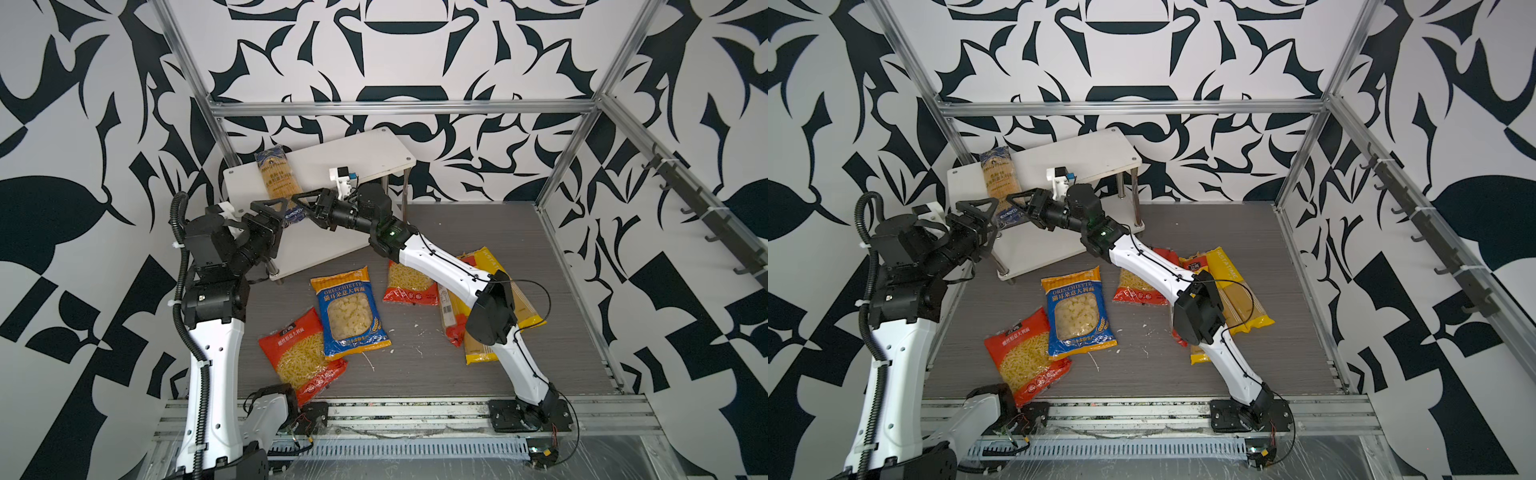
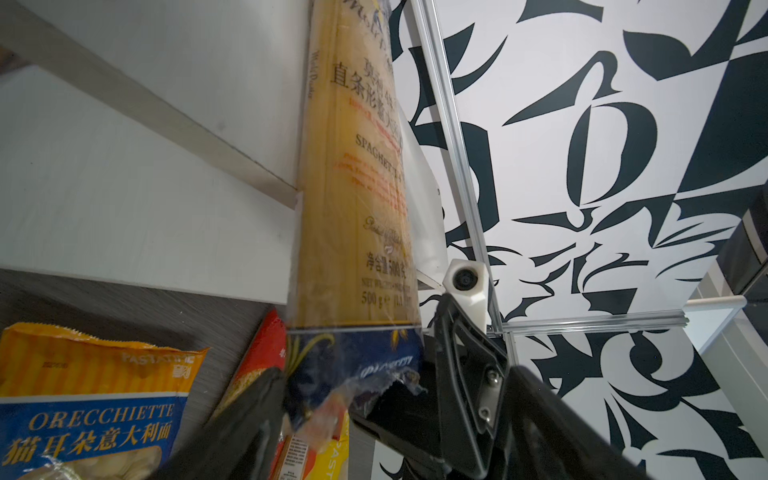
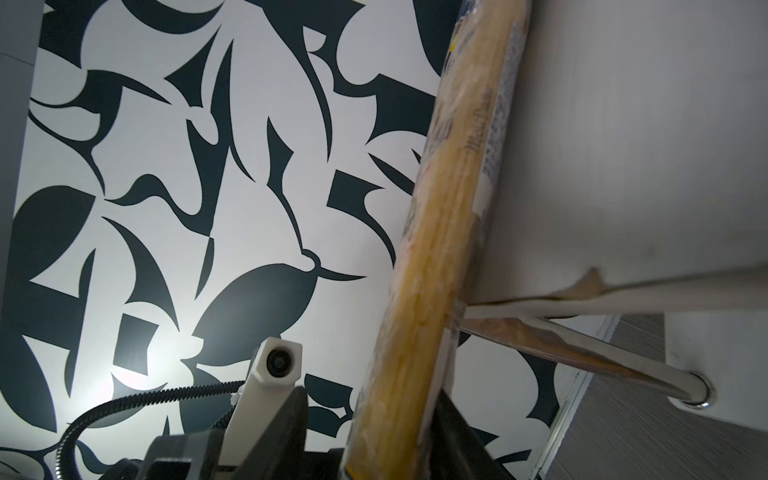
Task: Arrange pasta packages on shelves
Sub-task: Place the pasta bag on the shelf, then move the pasta bag to the shelf.
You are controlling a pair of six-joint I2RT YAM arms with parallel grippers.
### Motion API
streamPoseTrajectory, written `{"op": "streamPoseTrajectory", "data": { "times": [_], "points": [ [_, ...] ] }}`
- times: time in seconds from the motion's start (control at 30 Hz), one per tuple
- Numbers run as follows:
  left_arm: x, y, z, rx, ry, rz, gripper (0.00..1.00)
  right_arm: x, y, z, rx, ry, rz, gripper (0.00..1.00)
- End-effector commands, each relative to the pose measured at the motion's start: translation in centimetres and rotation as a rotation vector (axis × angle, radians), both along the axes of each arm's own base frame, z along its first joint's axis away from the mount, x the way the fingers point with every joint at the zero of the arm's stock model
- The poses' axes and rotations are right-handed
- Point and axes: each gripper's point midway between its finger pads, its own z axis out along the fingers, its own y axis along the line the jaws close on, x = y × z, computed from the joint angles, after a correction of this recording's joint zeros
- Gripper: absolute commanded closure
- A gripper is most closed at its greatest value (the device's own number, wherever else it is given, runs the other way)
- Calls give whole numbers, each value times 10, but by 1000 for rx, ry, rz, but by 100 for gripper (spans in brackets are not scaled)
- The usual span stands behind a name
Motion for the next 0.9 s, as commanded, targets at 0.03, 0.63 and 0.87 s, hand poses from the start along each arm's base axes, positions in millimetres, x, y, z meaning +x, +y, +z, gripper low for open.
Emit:
{"op": "streamPoseTrajectory", "data": {
  "times": [0.03,0.63,0.87],
  "points": [
    [-11,-1,-12,0,39,-1,5,-27,-29,62,102,-127,14,49],
    [33,-9,-21,-67,-24,-23,43,-32,-98,2,-18,-102,-87,44],
    [42,-3,-22,-34,-8,3,61,-33,-122,-34,-73,-72,-123,43]
  ]
}}
